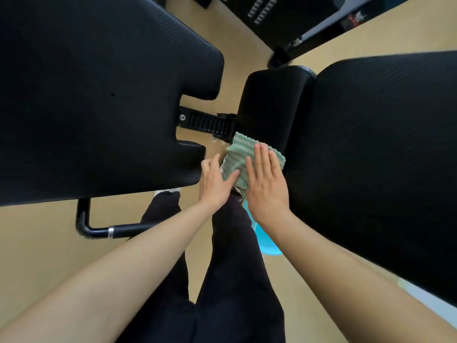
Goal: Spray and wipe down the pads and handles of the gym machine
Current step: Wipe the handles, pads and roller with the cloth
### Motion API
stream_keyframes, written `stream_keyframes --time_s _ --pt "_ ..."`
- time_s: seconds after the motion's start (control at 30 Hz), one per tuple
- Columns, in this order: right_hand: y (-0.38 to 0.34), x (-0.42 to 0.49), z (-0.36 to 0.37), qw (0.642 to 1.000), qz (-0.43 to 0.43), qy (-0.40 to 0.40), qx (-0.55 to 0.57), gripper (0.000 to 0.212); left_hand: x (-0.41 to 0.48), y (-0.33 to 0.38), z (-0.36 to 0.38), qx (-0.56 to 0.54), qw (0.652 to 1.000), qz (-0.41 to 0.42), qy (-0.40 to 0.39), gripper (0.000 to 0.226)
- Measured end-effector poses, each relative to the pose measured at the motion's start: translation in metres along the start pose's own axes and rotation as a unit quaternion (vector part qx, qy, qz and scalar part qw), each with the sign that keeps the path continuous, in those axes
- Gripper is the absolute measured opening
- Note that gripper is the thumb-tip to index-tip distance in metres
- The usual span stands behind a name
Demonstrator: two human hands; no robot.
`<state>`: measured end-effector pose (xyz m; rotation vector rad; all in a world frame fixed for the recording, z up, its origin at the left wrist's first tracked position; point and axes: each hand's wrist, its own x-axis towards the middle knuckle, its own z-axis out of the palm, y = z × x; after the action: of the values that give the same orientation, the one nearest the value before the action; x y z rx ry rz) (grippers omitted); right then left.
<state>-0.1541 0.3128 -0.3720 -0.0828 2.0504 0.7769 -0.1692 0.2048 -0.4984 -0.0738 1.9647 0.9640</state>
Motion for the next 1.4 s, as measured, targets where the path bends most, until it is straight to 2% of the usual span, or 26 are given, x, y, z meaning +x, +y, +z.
stream_keyframes --time_s 0.07,0.13,0.27,0.4,0.57,0.73,0.93,1.03,1.1,1.2,1.27,1.33,1.4 --pt "0.001 0.008 -0.003 1.0 0.009 0.002 0.009 0.089 0.006 -0.001 0.001 -0.09 0.995 -0.025 -0.026 0.071" --pt "0.006 0.023 -0.008 1.0 0.013 0.006 0.01 0.092 0.017 0.001 0.002 -0.125 0.99 -0.02 -0.057 0.077" --pt "0.021 0.062 -0.021 0.999 0.036 0.004 0.0 0.096 0.054 0.027 -0.004 -0.181 0.979 0.018 -0.092 0.064" --pt "0.036 0.092 -0.032 0.997 0.069 0.02 -0.001 0.093 0.097 0.06 -0.012 -0.256 0.959 0.033 -0.113 0.06" --pt "0.039 0.103 -0.032 0.995 0.095 0.036 -0.004 0.091 0.113 0.069 -0.021 -0.294 0.942 0.042 -0.156 0.06" --pt "0.006 0.079 -0.017 0.997 0.069 0.04 -0.005 0.086 0.081 0.049 -0.017 -0.287 0.942 0.035 -0.173 0.051" --pt "-0.038 0.036 0.016 0.996 0.036 0.078 0.007 0.082 0.027 0.003 -0.007 -0.285 0.941 -0.028 -0.18 0.042" --pt "-0.051 0.016 0.027 0.993 0.018 0.11 0.039 0.073 0.004 0.0 -0.006 -0.307 0.936 -0.06 -0.16 0.026" --pt "-0.059 0.003 0.037 0.983 0.007 0.157 0.09 0.063 -0.004 -0.002 -0.006 -0.308 0.94 -0.07 -0.128 0.025" --pt "-0.073 -0.013 0.05 0.947 0.04 0.258 0.185 0.052 -0.009 -0.001 -0.01 -0.276 0.954 -0.074 -0.086 0.026" --pt "-0.091 -0.02 0.058 0.902 0.07 0.306 0.296 0.046 -0.012 0.0 -0.014 -0.251 0.962 -0.076 -0.07 0.025" --pt "-0.11 -0.029 0.064 0.832 0.106 0.335 0.429 0.043 -0.016 0.003 -0.014 -0.258 0.96 -0.083 -0.073 0.027" --pt "-0.121 -0.042 0.059 0.728 0.162 0.312 0.589 0.04 -0.021 0.007 -0.011 -0.289 0.949 -0.091 -0.091 0.032"
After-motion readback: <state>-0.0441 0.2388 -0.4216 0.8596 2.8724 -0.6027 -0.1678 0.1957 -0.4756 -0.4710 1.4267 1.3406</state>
